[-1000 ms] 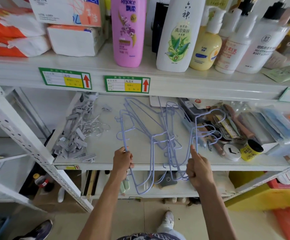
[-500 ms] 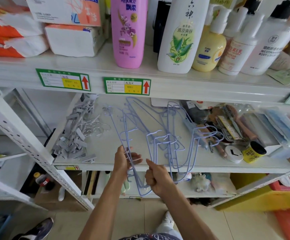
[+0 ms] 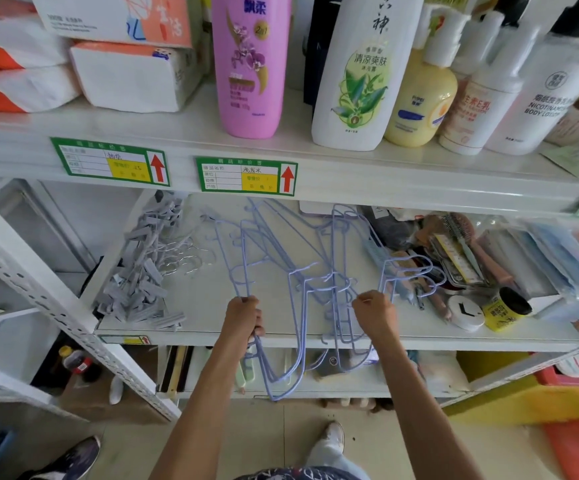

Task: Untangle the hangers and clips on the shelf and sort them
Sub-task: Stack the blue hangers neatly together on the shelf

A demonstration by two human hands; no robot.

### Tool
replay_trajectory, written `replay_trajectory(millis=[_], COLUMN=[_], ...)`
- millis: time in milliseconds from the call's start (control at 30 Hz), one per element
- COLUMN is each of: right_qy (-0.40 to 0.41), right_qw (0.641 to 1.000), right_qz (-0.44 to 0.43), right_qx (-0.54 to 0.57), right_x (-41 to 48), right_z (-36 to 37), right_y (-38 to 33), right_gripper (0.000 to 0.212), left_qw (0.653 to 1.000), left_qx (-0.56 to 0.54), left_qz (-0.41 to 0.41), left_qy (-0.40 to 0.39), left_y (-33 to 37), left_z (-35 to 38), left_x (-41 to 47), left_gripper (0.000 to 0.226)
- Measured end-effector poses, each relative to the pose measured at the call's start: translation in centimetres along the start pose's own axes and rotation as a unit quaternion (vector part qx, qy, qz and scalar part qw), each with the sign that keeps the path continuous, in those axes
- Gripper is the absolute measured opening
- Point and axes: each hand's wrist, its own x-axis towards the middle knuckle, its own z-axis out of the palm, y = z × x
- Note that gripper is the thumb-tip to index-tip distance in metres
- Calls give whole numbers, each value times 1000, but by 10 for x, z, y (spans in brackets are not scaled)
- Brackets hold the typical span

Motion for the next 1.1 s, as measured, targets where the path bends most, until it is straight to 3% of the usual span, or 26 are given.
replay_trajectory(millis=[100, 233, 400, 533, 667, 900, 1100], right_qy=[-12, -20, -46, -2, 44, 112, 147], right_qw=[999, 990, 978, 991, 992, 990, 987], right_qz=[-7, -45, -56, -64, -87, -54, -7], right_qx=[-51, -129, -196, -117, -82, -67, -62], right_x=[30, 53, 57, 70, 70, 81, 79], right_z=[9, 18, 18, 13, -4, -22, -46], right_y=[12, 13, 6, 16, 10, -3, -6], right_gripper=[43, 29, 34, 34, 37, 40, 36], left_qw=[999, 980, 948, 937, 950, 971, 954], left_qx=[41, 184, 301, 325, 279, 200, 266], left_qz=[27, 63, 85, 105, 123, 129, 138], left_qy=[17, 35, 64, 79, 66, -18, -33], left_y=[1, 4, 10, 13, 18, 31, 24], left_z=[2, 0, -1, -10, -15, -17, -28], left_x=[-3, 0, -2, 0, 3, -5, 0], left_gripper=[12, 15, 13, 18, 20, 21, 20])
